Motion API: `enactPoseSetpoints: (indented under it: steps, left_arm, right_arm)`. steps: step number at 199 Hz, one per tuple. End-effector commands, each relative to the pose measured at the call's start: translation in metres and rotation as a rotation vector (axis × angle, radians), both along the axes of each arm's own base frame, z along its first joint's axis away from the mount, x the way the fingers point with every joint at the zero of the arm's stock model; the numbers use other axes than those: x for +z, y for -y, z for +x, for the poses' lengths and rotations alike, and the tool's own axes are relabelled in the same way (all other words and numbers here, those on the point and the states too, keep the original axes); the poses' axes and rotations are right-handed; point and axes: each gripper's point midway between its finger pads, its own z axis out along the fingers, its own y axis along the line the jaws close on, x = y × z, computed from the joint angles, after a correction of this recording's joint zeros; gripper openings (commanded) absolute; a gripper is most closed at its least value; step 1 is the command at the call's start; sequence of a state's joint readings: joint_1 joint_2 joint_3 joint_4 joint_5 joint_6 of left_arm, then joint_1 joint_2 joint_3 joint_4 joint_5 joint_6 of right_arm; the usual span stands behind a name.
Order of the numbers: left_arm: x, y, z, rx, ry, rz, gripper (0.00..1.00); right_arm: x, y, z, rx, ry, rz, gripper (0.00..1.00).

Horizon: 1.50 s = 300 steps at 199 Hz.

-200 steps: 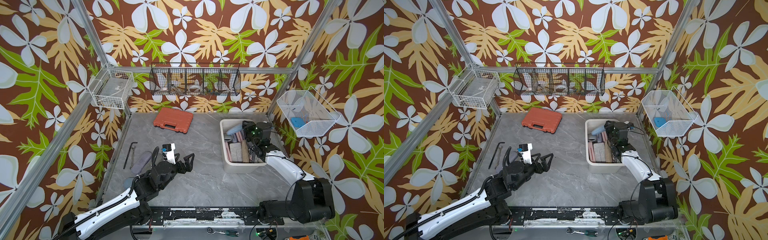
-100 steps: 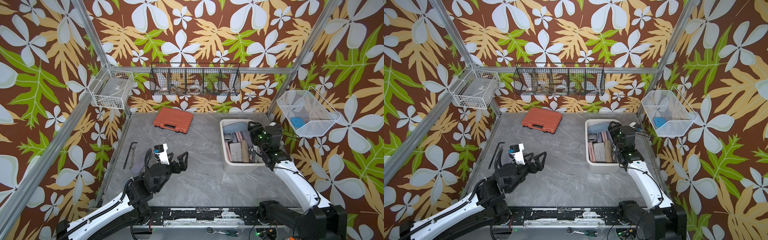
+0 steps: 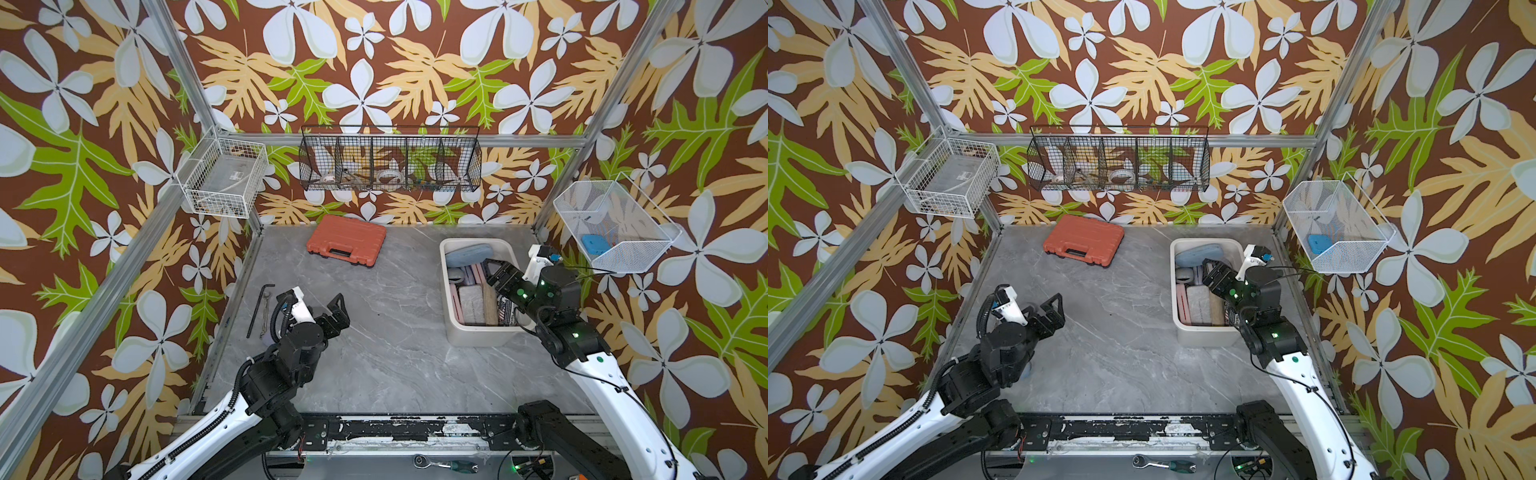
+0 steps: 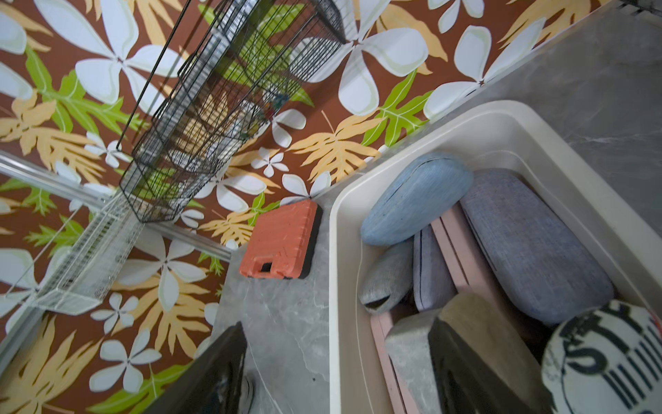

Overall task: Put the glasses cases into the storage boxes
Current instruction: Place the glasses case in the storage box, then pick up the glasses case at the center of the board.

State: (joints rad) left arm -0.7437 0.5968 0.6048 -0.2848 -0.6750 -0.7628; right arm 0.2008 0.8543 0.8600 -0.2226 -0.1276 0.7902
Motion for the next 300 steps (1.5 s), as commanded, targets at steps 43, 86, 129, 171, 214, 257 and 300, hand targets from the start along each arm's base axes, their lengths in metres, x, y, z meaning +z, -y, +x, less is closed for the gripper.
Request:
enactPoseSetpoints:
  steps: [43,86,129,171,214,257,300]
  left_arm:
    - [-0.055,-0.058,0.031,0.127,-0.246,-0.026,1.0]
    - [-0.138,-0.077,0.055,0.161,-0.5,-0.117,1.0]
    - [-0.176,-0.091,0.053,0.232,-0.602,-0.047,1.0]
    - [-0.195,-0.083,0.051,0.192,-0.64,-0.067,0.93]
    - [-0.194,-0.037,0.055,0.069,-0.581,-0.173,0.89]
    - [-0.184,-0.014,0.063,0.044,-0.574,-0.134,0.89]
    - [-0.199,-0.018,0.067,0.036,-0.659,-0.02,0.91]
  right_arm:
    - [-0.007,-0.015,-0.015,0.128,0.006,-0.075,0.82]
    - [-0.011,-0.021,-0.016,0.167,0.01,-0.071,0.84]
    - [-0.016,-0.022,-0.022,0.18,0.006,-0.077,0.86]
    - [-0.013,-0.021,-0.022,0.178,0.012,-0.089,0.86]
    - [-0.008,-0.024,-0.021,0.187,0.017,-0.061,0.86]
    - [0.0,-0.023,-0.024,0.188,0.025,-0.065,0.86]
    - [0.001,-0.022,-0.028,0.193,0.027,-0.079,0.86]
